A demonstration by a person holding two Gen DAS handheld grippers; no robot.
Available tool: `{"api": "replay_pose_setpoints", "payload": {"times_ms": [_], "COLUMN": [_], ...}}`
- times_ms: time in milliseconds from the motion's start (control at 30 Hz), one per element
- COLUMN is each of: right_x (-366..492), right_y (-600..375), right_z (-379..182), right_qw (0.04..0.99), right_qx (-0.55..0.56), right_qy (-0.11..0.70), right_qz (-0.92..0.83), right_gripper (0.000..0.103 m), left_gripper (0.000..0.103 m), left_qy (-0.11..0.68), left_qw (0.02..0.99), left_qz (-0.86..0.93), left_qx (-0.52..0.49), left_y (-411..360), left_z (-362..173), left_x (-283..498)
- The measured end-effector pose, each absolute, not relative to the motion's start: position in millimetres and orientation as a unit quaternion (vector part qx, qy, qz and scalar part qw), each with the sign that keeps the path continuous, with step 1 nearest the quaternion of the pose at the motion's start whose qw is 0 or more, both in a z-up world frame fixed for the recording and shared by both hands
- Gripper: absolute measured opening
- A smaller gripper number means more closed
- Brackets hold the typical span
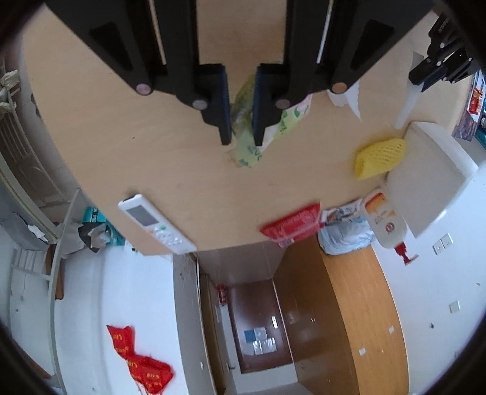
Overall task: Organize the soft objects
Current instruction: 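Lift the white strip and the green wipes pack off the table, then carry the white strip and the wipes pack over the white foam box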
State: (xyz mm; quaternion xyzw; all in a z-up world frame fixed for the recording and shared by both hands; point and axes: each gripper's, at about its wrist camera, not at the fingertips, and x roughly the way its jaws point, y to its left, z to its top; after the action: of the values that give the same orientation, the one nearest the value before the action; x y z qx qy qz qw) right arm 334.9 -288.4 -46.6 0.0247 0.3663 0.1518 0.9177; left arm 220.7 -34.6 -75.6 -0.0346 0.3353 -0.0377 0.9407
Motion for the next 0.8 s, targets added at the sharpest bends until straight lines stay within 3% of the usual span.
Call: {"api": "replay_pose_setpoints", "payload": {"times_ms": [800], "right_x": [232.6], "right_y": [-274.2], "right_z": [28.3], "right_qw": [0.943], "right_qx": [0.039], "right_qy": [0.254], "right_qz": [0.212], "right_gripper": [0.016], "left_gripper": [0.012], "left_qy": [0.241], "left_qw": [0.970], "left_qz": [-0.005], "left_qx": [-0.022], "left_y": [-12.0], "left_z": [-8.5], "left_x": [151.6]}}
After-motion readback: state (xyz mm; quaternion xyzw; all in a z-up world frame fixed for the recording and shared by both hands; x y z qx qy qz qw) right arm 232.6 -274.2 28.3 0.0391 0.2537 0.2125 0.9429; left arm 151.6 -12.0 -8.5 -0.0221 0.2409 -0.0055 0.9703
